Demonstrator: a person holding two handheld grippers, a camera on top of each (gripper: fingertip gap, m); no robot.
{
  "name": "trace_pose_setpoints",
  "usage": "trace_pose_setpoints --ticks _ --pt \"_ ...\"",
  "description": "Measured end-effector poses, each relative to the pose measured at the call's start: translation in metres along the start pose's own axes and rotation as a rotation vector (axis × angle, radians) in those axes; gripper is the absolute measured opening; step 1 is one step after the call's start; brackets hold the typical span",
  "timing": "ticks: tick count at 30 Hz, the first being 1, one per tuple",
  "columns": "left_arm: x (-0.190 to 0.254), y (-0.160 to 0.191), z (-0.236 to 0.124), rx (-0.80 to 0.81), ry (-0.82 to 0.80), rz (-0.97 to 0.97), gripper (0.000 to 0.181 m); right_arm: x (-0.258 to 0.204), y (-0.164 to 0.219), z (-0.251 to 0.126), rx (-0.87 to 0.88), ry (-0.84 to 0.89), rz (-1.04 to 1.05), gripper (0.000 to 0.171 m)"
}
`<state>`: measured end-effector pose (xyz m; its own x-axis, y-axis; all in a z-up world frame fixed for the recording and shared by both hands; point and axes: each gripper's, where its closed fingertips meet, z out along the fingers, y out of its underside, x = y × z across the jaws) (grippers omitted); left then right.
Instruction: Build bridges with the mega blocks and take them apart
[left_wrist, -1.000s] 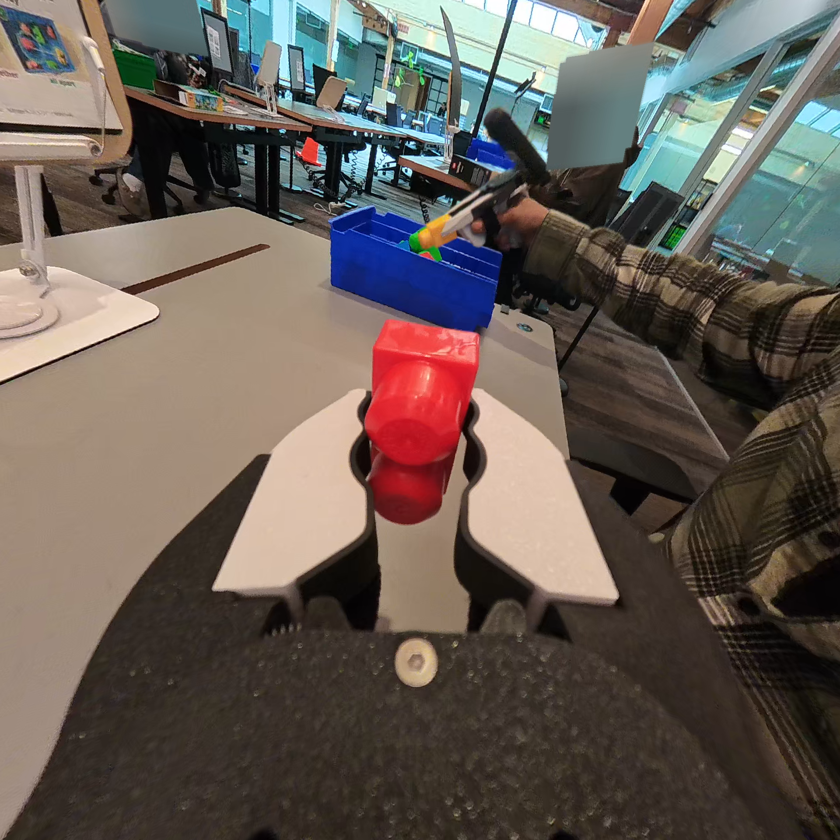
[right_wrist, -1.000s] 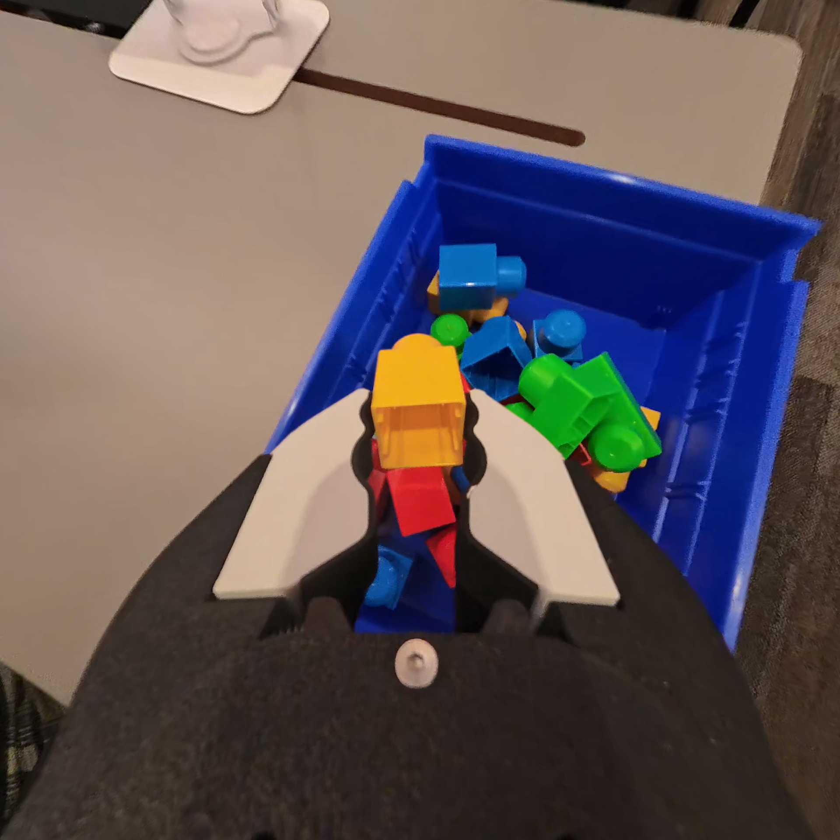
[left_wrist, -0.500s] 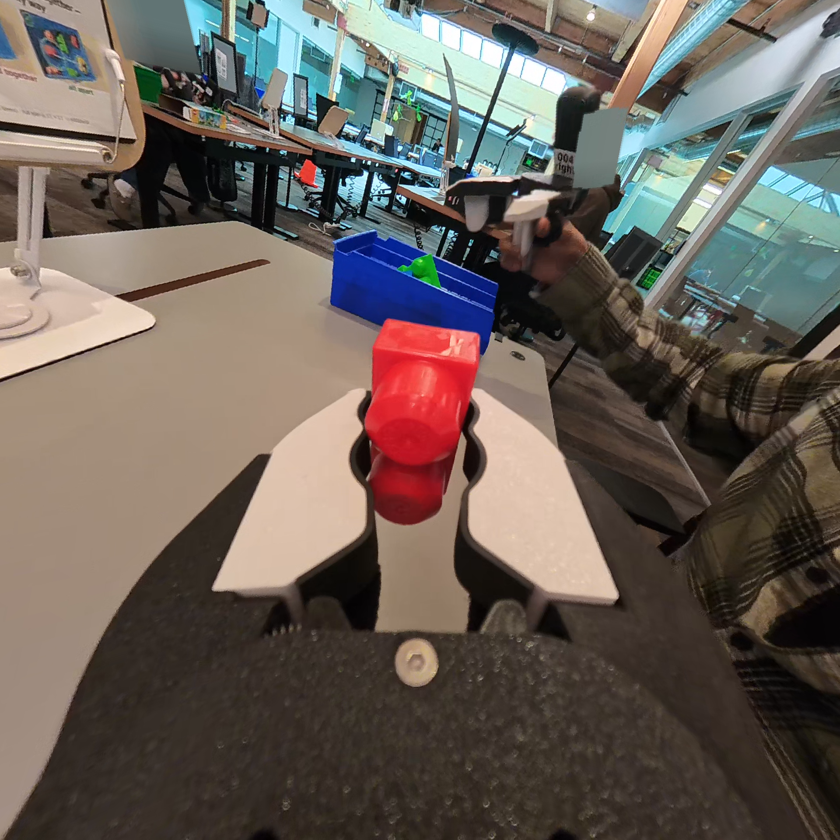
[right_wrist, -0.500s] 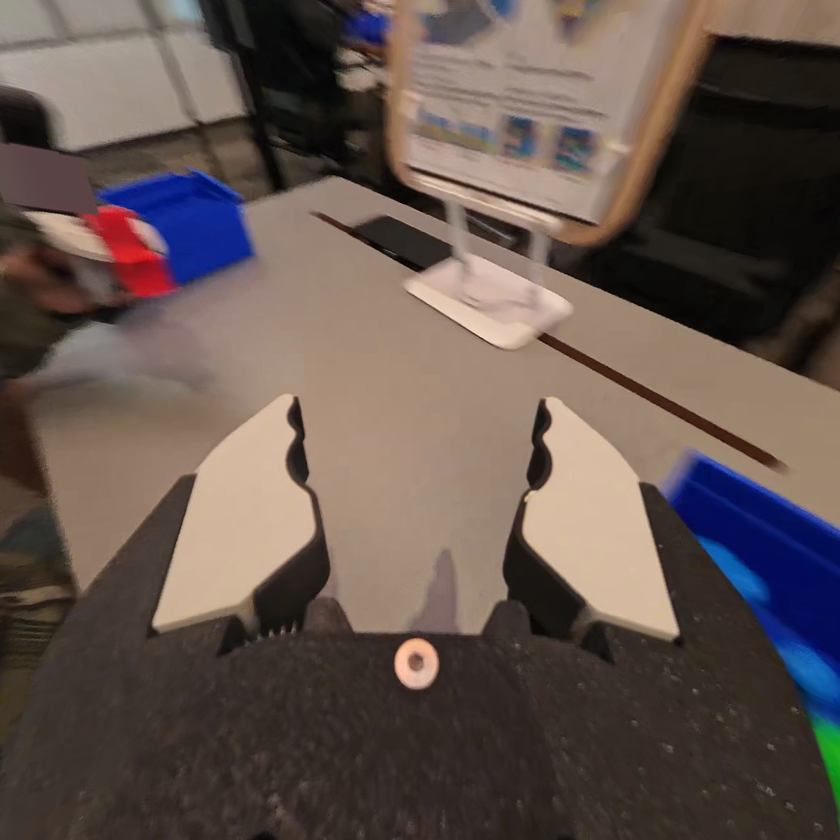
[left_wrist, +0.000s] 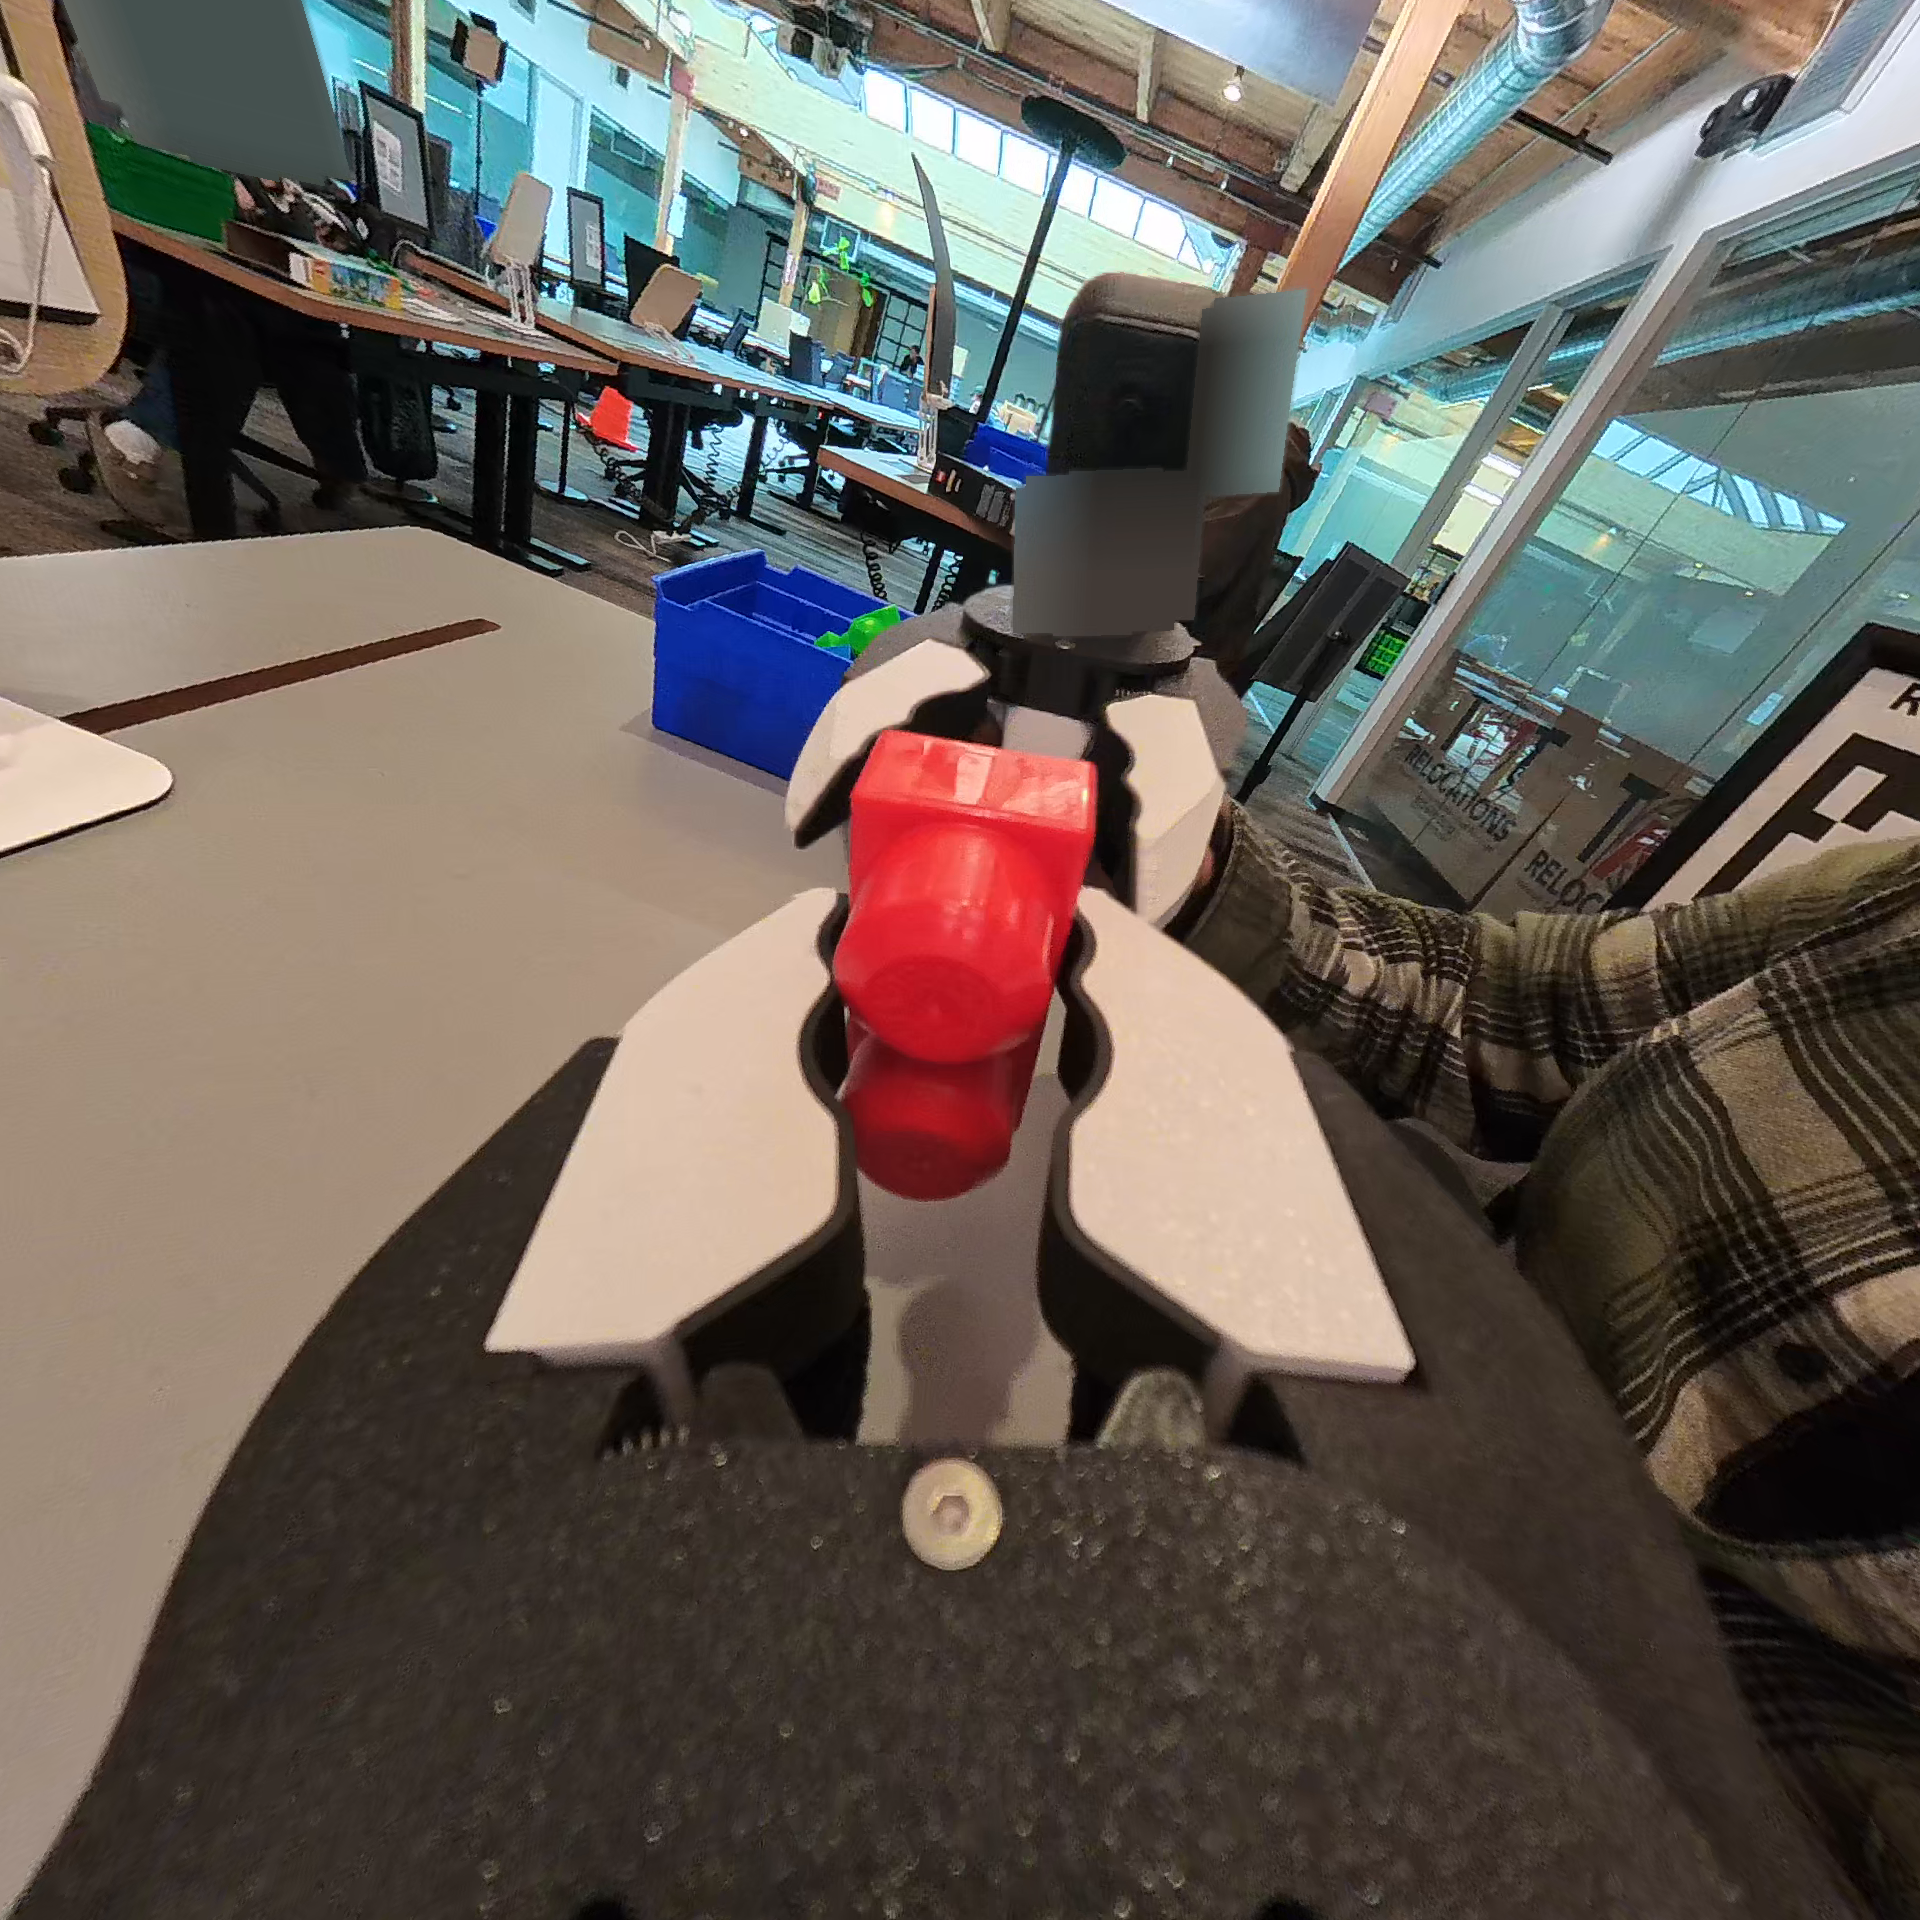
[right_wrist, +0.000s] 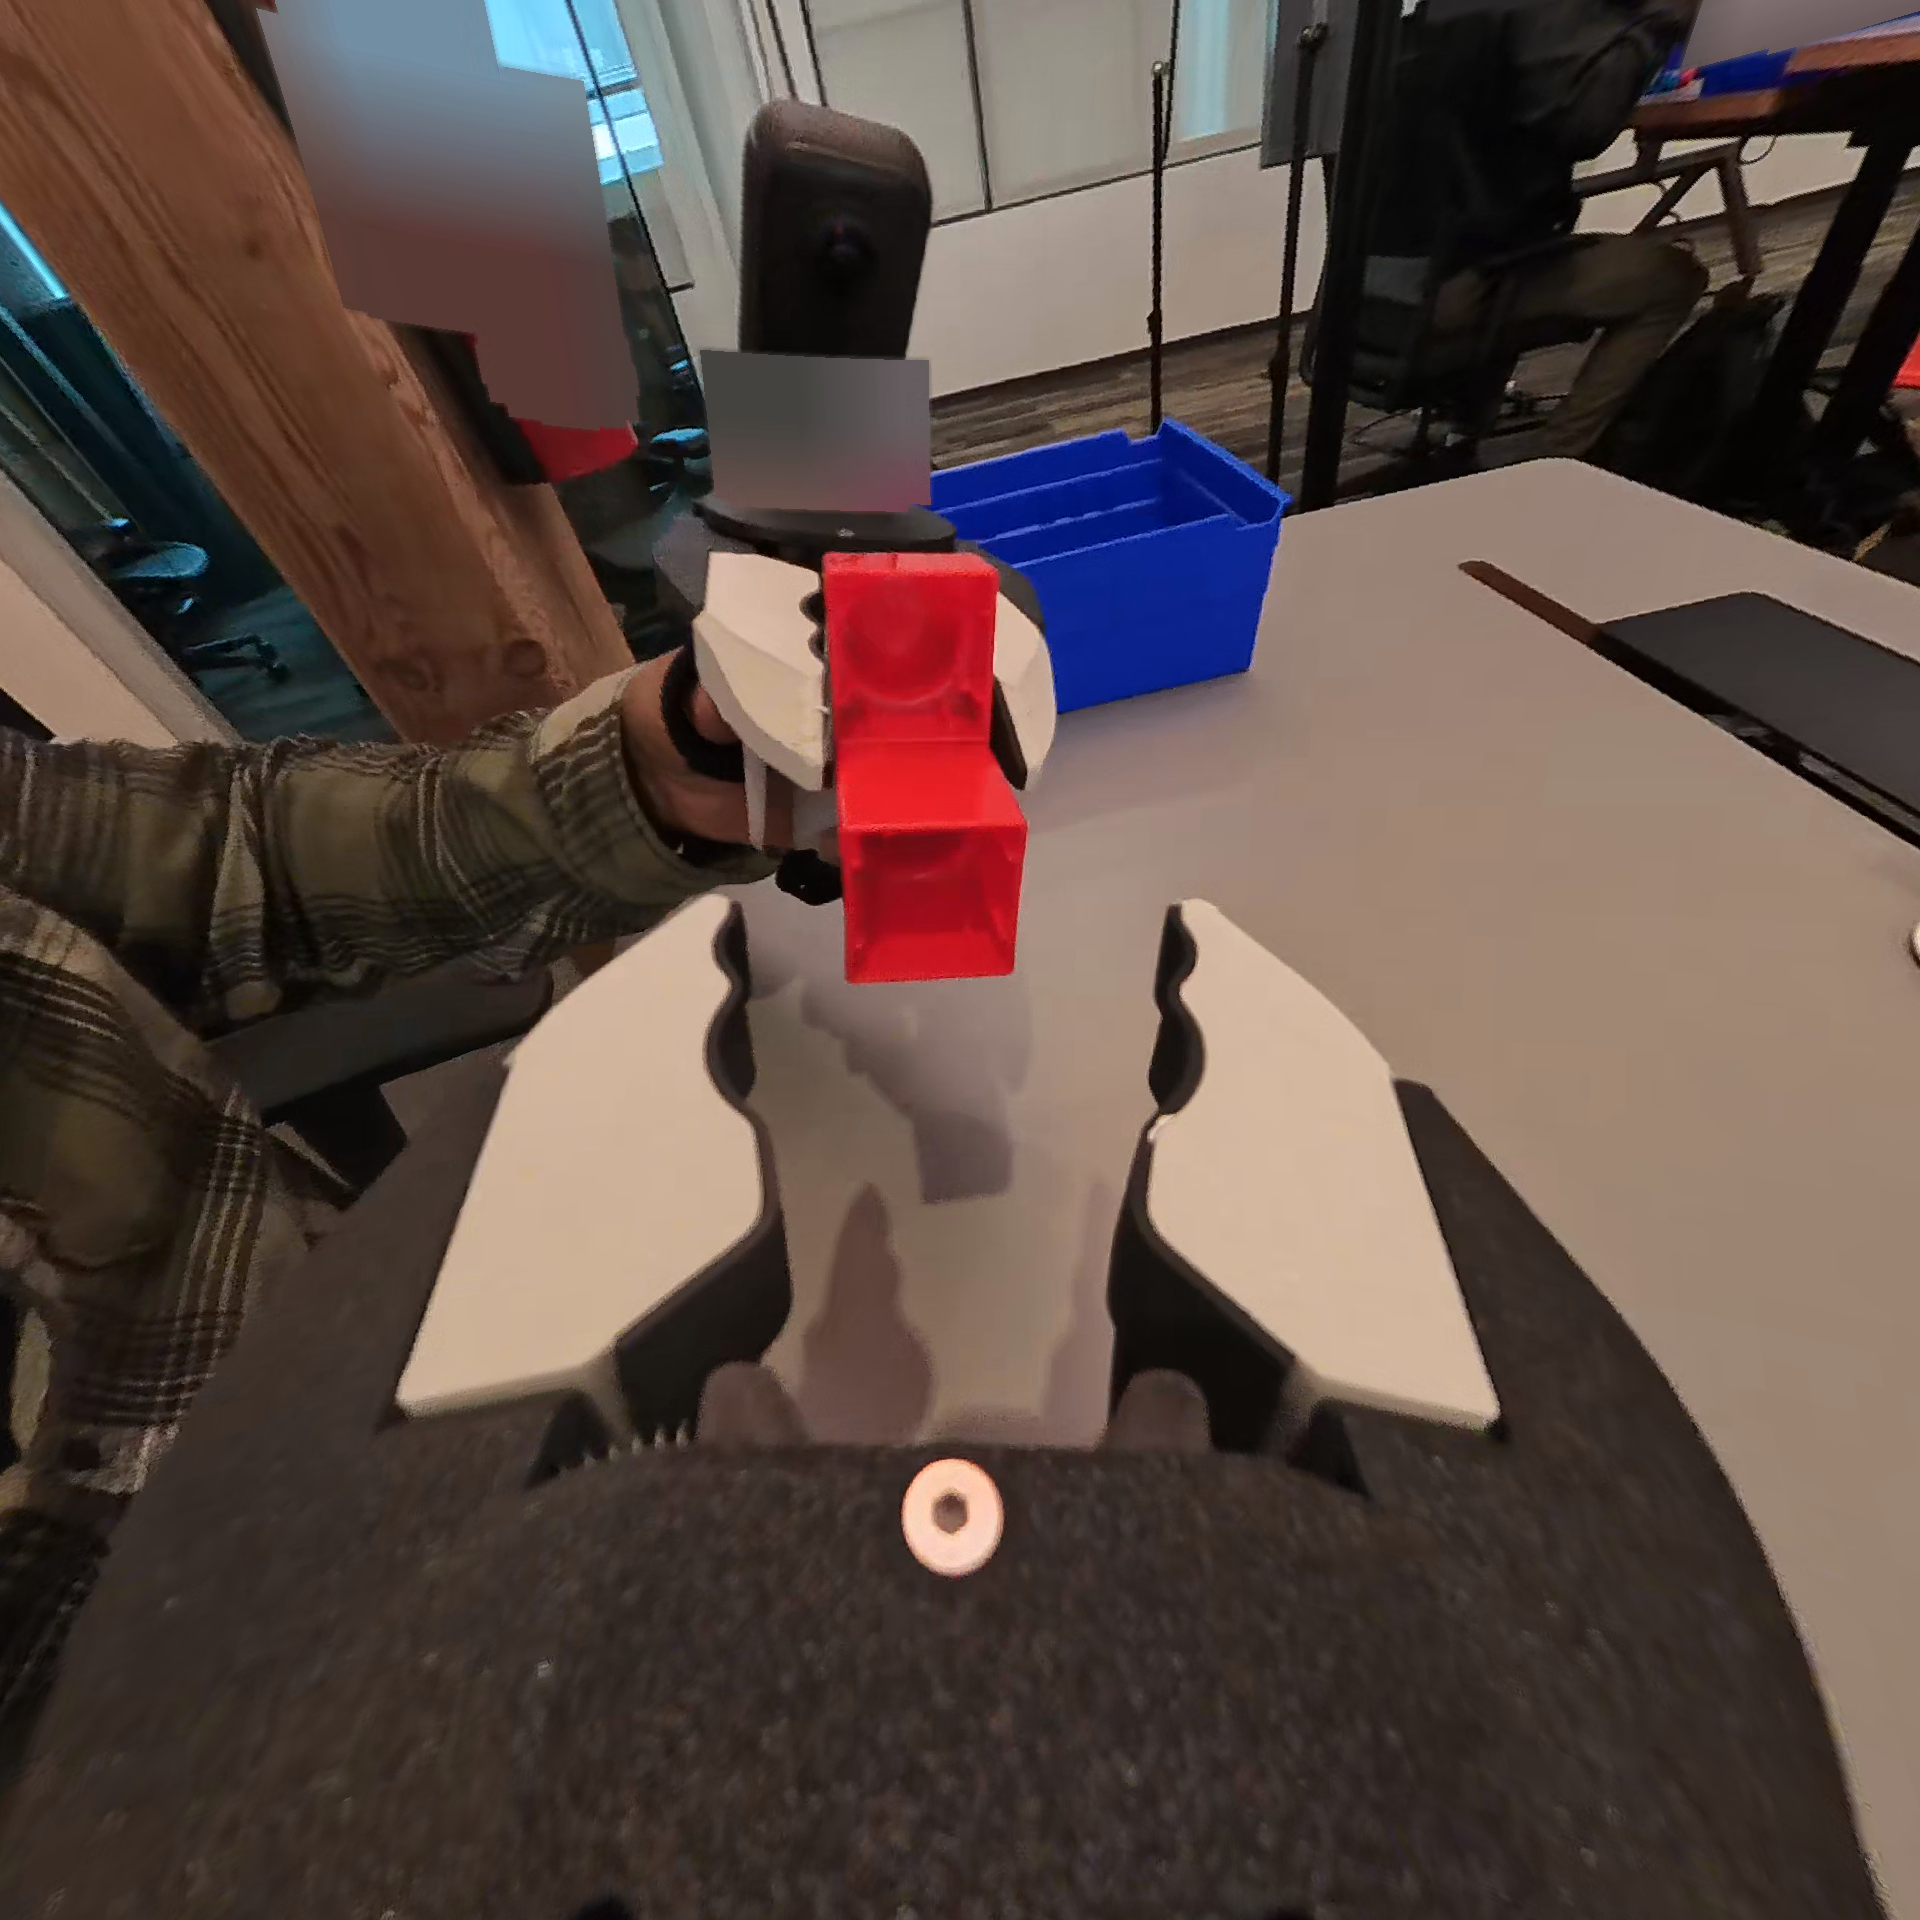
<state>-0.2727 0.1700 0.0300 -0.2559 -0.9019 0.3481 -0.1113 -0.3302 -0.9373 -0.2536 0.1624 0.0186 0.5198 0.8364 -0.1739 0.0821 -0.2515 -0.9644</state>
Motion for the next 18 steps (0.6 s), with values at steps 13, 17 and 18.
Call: trace_pose_setpoints --ticks 13,17,18 --pt "0.008 0.006 0.001 -0.005 0.058 0.014 0.038 -0.012 0.001 0.008 -0.01 -0.1 -0.034 0.032" --pt "0.007 0.0 -0.009 0.053 0.061 -0.002 0.036 -0.011 0.002 0.006 0.004 -0.114 -0.01 0.032" --pt "0.006 -0.003 -0.013 0.069 0.058 -0.005 0.033 -0.01 0.002 0.006 0.011 -0.115 -0.003 0.032"
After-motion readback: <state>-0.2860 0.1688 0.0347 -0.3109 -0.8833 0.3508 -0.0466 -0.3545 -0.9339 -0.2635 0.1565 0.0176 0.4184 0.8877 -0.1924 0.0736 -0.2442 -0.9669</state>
